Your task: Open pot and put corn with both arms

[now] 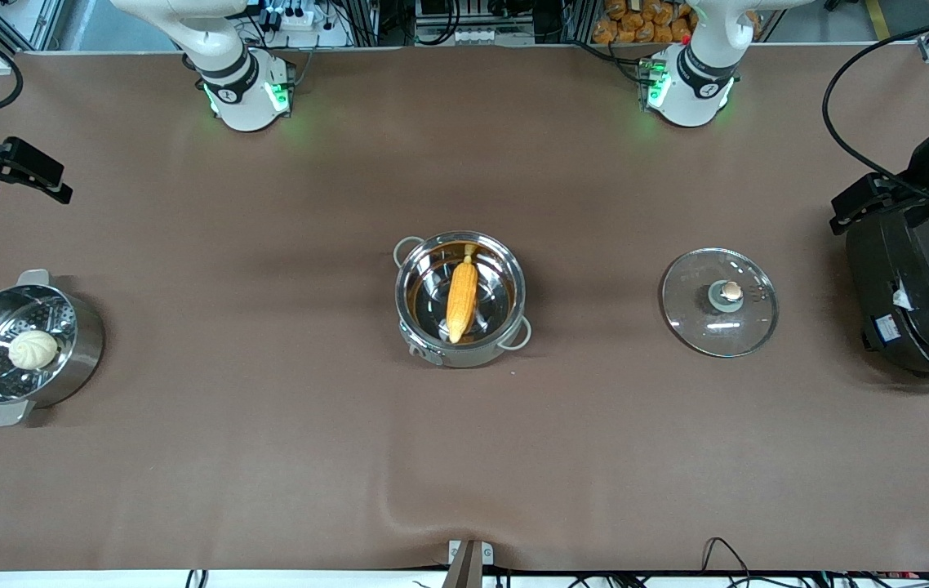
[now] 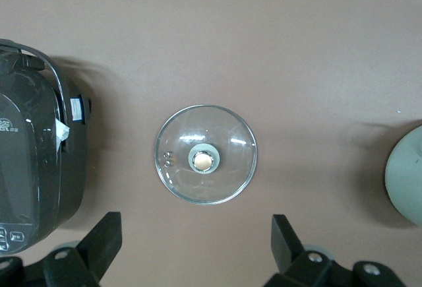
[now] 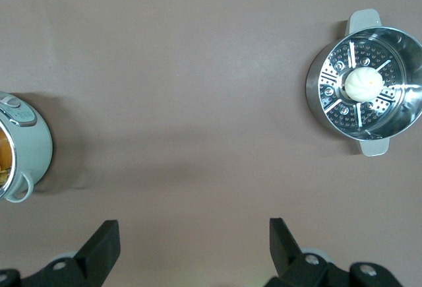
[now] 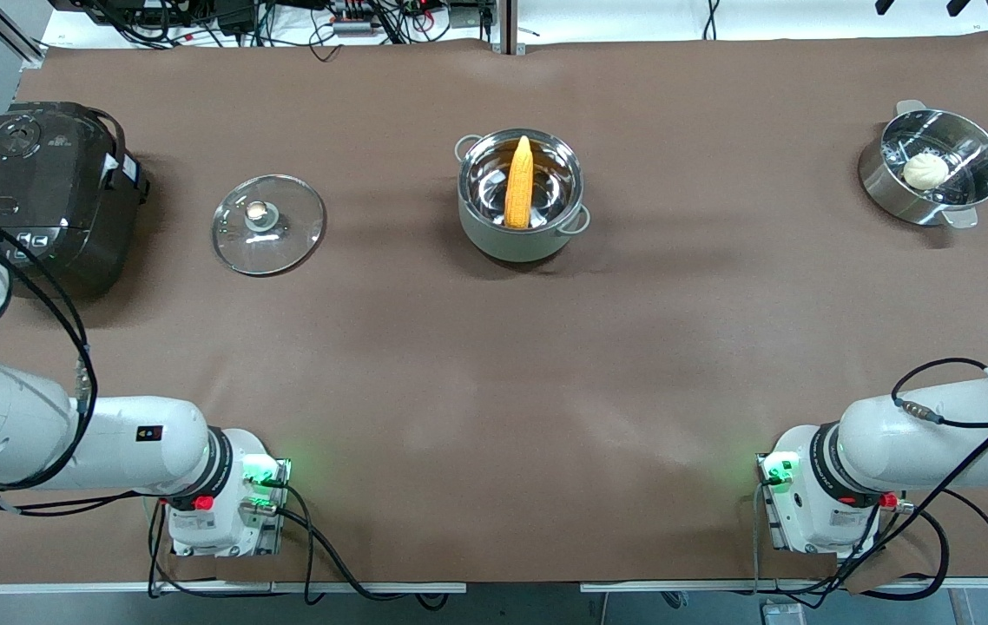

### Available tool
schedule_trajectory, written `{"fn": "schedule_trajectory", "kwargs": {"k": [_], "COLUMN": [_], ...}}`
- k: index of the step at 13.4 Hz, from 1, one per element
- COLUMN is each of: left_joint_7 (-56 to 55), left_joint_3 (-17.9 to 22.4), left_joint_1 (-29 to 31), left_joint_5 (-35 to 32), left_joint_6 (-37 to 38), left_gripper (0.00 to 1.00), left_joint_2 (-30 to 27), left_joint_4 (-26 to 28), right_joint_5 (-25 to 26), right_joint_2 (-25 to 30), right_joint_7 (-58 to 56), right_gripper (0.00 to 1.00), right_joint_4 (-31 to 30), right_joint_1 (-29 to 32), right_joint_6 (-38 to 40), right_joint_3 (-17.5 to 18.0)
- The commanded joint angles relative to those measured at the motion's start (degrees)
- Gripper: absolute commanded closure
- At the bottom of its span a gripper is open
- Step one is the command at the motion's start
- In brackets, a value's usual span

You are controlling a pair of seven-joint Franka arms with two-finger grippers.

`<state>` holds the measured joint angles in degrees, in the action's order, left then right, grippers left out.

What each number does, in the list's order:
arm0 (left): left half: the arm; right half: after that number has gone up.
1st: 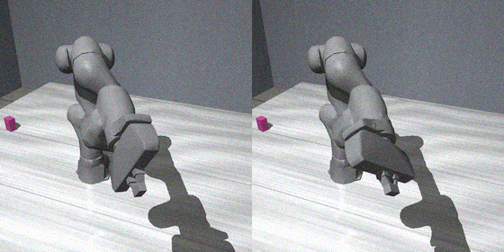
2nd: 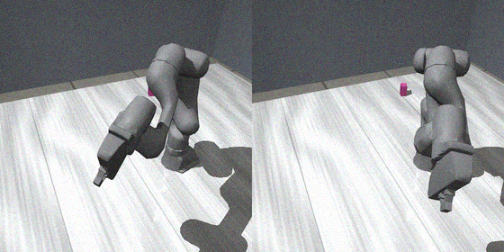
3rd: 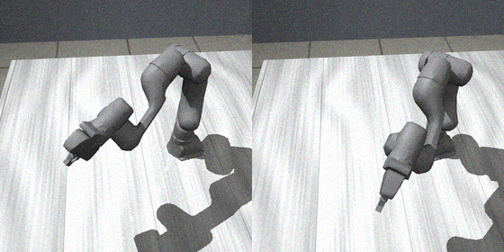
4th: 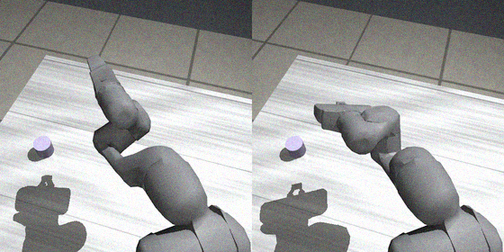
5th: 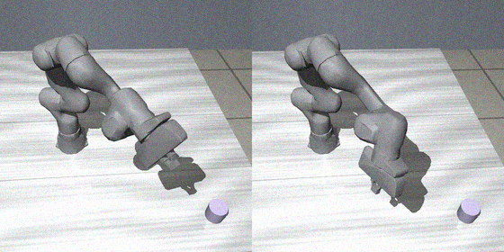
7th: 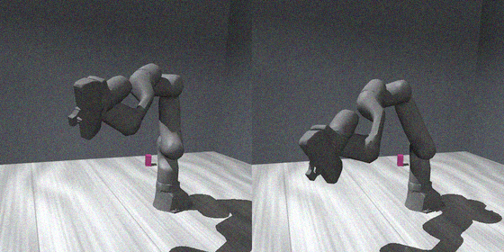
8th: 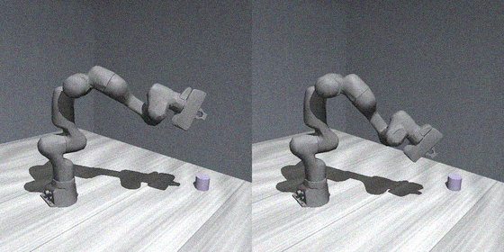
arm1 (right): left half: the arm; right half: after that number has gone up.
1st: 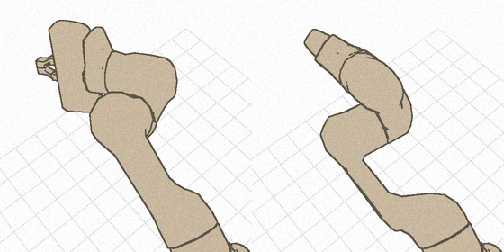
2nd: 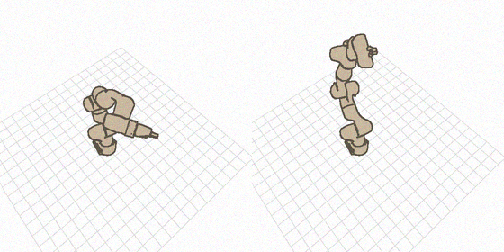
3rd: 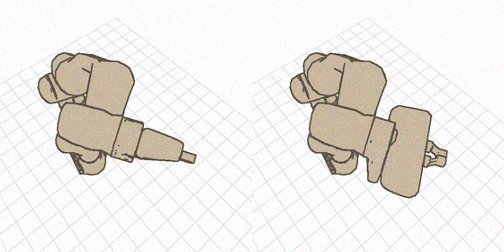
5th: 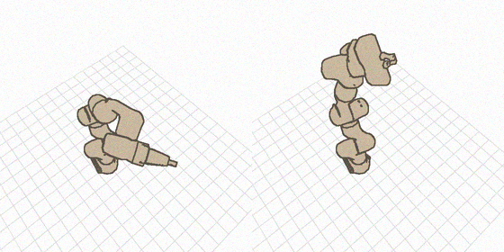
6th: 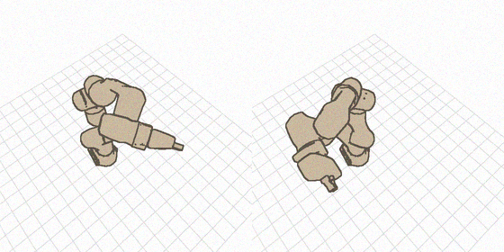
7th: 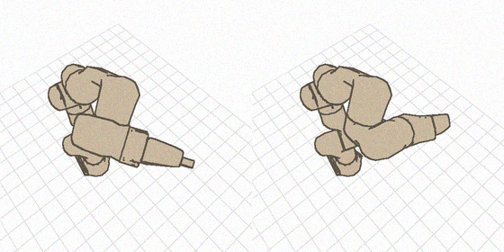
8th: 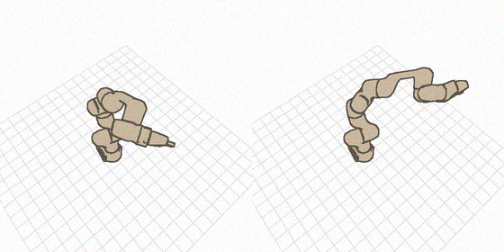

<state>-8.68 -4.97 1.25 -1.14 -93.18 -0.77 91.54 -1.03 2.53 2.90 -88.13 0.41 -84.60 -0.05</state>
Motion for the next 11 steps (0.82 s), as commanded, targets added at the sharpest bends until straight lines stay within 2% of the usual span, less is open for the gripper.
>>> {"fn": "schedule_trajectory", "kwargs": {"k": [1,11], "left_joint_7": [1.12,1.38], "left_joint_3": [0.13,0.05], "left_joint_1": [-0.37,-0.46], "left_joint_5": [0.70,1.05], "left_joint_6": [0.98,0.98], "left_gripper": [0.00,0.00], "left_joint_2": [0.07,-0.02], "left_joint_4": [-0.74,-0.75], "right_joint_5": [-0.55,-0.46], "right_joint_2": [0.02,-0.24], "right_joint_7": [-1.06,-1.06], "right_gripper": [0.00,0.00], "right_joint_4": [0.07,0.07], "right_joint_1": [1.09,1.53], "right_joint_6": [0.49,-0.04], "right_joint_3": [0.49,0.49]}}
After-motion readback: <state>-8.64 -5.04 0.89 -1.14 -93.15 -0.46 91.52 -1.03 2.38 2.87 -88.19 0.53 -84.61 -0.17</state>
